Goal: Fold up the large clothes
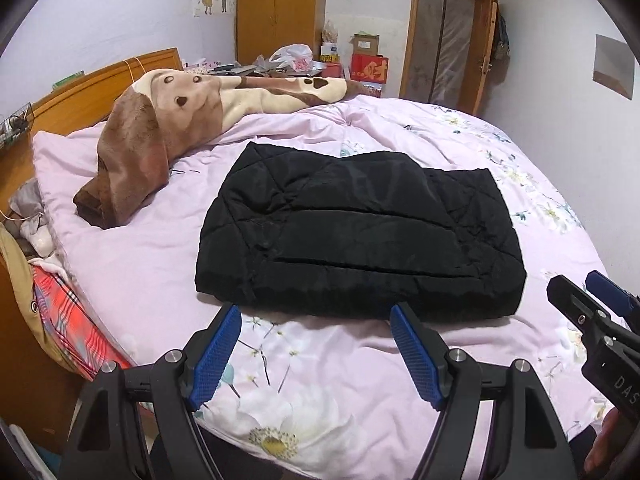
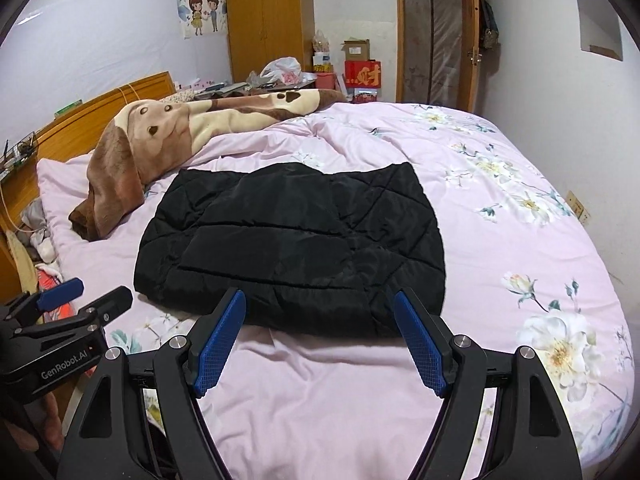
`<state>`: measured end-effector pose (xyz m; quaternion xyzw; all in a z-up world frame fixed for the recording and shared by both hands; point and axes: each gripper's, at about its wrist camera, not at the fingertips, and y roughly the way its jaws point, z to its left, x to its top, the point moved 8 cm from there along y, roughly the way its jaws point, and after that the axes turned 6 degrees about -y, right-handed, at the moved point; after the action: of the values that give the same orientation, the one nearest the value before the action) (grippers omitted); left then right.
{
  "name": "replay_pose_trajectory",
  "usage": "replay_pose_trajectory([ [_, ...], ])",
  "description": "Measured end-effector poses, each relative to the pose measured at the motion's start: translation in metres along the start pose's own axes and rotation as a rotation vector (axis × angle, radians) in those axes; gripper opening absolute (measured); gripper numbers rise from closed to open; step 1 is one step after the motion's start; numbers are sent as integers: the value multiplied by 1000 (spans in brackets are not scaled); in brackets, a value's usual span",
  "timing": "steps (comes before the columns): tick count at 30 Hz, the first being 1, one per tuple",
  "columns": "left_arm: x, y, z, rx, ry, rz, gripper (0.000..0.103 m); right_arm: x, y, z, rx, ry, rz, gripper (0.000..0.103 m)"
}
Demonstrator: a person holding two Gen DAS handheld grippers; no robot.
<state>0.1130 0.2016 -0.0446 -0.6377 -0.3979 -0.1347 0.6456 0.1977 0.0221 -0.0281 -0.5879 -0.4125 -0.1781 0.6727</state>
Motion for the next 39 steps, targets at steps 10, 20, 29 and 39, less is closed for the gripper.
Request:
replay_pose_trajectory([
  [10,-8,-25,-6,55,48,-46,77,-8,-23,4,5,12,-13,77],
  [20,-15,-36,-15,-3,40,-42,77,-9,-30,9,-3,9,-22,77],
  [29,-14,-39,-9,16,25,-51,77,-11,-31,8,-5,19,-22,77],
  [39,-12,-39,-7,25,18,-56,77,-12,-31,7,-5,22,-15,77],
])
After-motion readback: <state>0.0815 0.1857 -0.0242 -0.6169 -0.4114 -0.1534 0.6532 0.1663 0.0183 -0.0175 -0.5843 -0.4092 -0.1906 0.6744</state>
